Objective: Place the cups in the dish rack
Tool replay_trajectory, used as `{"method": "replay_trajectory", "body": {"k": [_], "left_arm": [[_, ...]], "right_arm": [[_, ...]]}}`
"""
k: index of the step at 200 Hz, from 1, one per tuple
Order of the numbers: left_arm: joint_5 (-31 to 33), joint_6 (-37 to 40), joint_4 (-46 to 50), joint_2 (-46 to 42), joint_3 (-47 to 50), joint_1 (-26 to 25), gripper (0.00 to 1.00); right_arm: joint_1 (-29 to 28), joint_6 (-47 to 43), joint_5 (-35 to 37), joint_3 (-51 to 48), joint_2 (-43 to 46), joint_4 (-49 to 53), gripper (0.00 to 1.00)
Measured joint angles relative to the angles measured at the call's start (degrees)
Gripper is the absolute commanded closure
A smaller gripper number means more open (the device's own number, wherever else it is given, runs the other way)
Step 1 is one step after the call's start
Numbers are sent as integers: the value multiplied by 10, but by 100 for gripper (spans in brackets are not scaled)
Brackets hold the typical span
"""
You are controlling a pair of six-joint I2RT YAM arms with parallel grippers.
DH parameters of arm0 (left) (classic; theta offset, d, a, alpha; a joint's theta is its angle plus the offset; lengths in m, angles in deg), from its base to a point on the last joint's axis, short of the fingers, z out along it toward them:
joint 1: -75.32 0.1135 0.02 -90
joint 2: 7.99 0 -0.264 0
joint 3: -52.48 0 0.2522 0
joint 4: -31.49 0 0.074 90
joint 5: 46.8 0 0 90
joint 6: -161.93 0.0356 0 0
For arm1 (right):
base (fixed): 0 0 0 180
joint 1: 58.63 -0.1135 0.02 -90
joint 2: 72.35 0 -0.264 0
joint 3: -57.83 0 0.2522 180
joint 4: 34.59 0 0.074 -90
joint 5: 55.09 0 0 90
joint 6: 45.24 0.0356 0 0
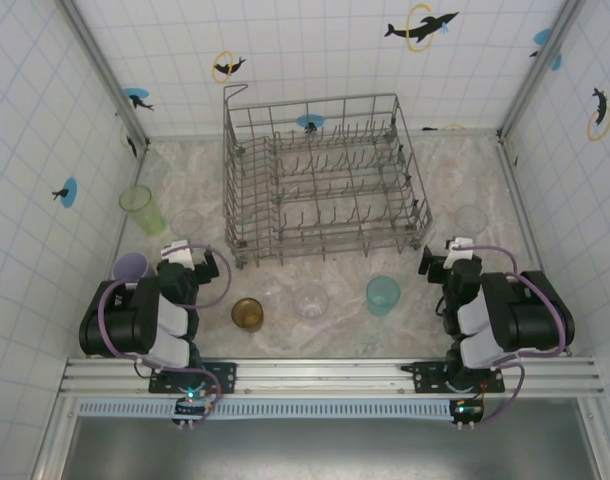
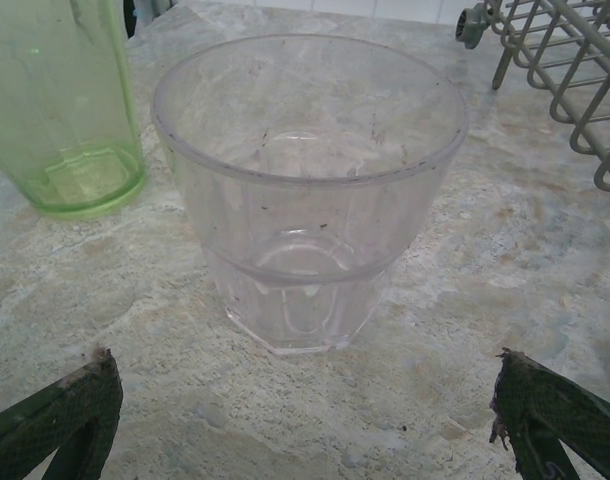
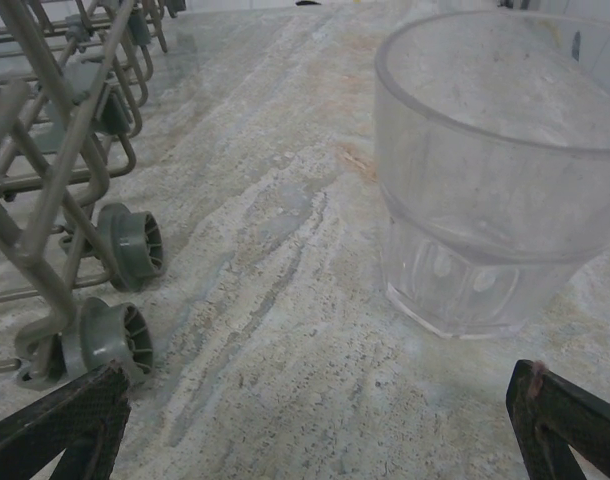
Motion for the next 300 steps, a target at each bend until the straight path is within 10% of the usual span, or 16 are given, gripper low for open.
{"method": "replay_trajectory", "body": {"k": [187, 300], "left_arm": [[153, -217, 451, -142, -262, 0, 2], [10, -234, 684, -170, -473, -2, 2]], "right_arm": [[-17, 93, 94, 179, 257, 460, 0], [-9, 112, 111, 420, 161, 735, 0]]}}
